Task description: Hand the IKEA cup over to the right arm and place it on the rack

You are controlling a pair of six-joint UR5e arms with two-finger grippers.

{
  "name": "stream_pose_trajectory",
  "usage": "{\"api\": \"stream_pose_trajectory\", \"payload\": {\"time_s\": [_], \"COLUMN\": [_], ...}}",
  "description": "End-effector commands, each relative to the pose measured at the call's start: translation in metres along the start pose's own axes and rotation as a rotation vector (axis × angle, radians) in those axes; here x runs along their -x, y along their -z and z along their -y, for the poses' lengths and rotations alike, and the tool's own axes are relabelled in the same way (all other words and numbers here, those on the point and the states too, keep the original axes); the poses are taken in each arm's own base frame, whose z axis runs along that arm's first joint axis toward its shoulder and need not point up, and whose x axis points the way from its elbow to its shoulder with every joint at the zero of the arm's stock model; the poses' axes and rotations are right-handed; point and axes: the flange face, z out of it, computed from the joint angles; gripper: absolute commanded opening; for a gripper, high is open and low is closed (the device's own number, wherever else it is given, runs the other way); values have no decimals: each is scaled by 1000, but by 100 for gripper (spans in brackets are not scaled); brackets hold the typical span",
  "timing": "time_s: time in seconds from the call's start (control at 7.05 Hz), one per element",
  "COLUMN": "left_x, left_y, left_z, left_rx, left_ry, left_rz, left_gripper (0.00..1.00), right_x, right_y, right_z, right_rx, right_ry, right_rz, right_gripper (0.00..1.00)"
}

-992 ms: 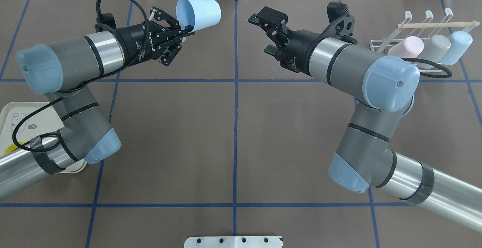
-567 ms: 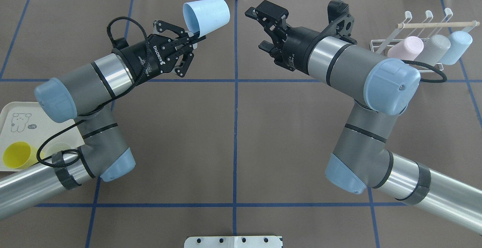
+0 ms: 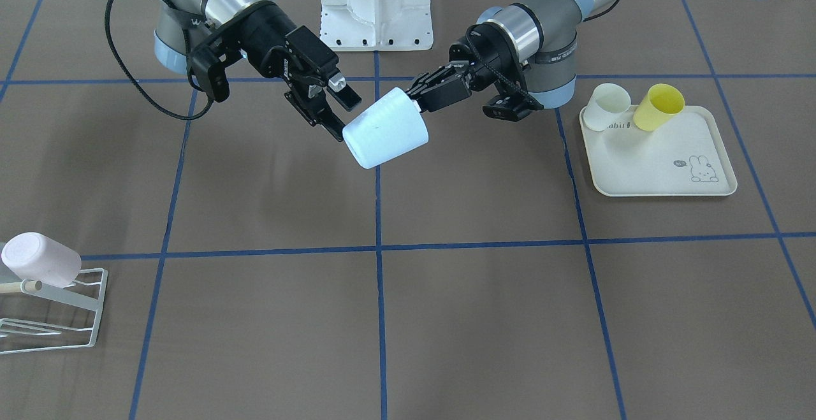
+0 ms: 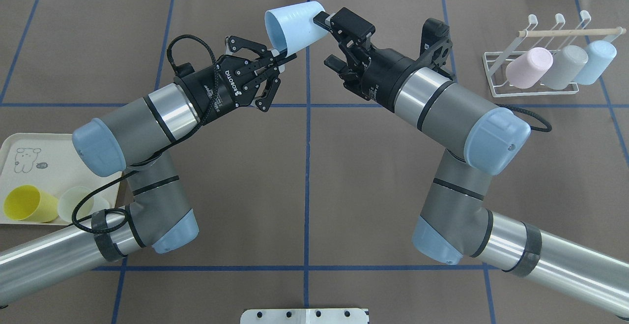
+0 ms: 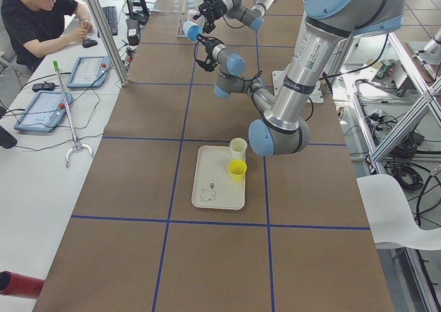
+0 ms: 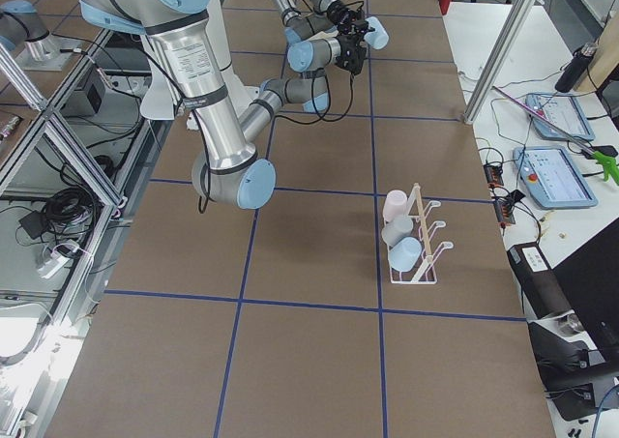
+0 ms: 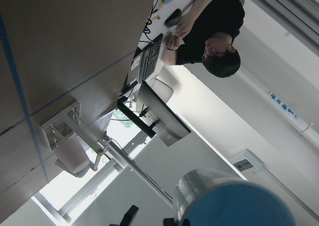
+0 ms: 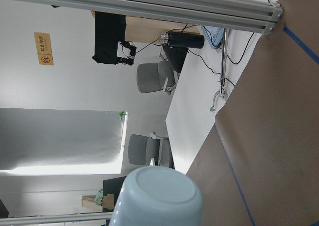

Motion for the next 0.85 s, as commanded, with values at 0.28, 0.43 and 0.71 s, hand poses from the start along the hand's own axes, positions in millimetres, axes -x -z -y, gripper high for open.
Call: {"api": "stream_pose_trajectory", "payload": {"time_s": [0.28,0.43,0.71], "left_x": [15,16,21], "left_y": [-6,-6,-8], "left_z": [-10,-10,-15], "left_rx": [14,15,23], "left_ry": [23,24,31], "left_rz": [15,18,23], "left_gripper": [0,0,0], "right_x": [-3,-3,-3], "right_y": [2,2,2], "right_z": [1,2,2], "right_rx": [2,0,-1], "right_ry": [-31,-34,-35], "right_rz": [35,36,37], "right_gripper": [99,99,99]}}
